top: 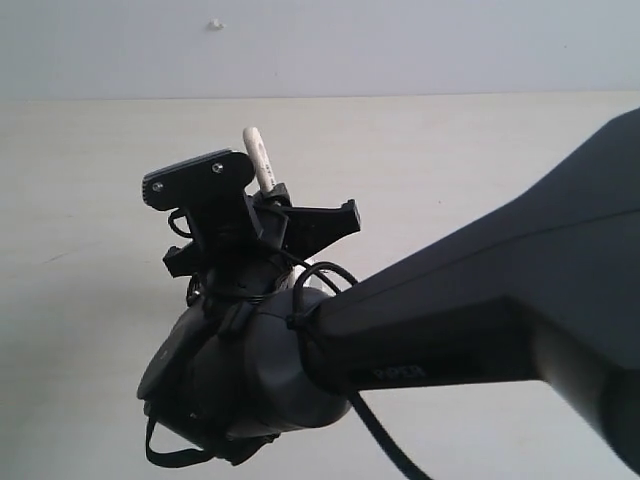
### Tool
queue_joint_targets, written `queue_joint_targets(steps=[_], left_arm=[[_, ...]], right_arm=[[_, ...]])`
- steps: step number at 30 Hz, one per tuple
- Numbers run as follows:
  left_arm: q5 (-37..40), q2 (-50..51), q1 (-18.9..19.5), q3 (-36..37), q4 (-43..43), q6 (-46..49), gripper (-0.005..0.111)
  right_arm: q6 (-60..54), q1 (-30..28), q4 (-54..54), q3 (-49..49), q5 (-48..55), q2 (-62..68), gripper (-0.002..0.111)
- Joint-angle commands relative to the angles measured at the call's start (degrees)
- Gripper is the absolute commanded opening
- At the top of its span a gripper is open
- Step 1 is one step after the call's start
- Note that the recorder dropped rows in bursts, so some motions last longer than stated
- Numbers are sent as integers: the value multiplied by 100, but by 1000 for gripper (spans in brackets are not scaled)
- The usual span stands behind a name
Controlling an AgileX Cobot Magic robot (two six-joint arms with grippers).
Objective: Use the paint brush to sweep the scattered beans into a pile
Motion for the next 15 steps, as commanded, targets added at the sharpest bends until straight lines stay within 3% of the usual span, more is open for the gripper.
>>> queue_joint_targets(steps=[1,15], left_arm=[[-8,-40,7,18,14,-25,0],[-8,-40,7,18,14,-25,0]], right_arm=[[169,-5,-88,-159,82,103,0],[-267,9,-231,-447,190,-177,0]])
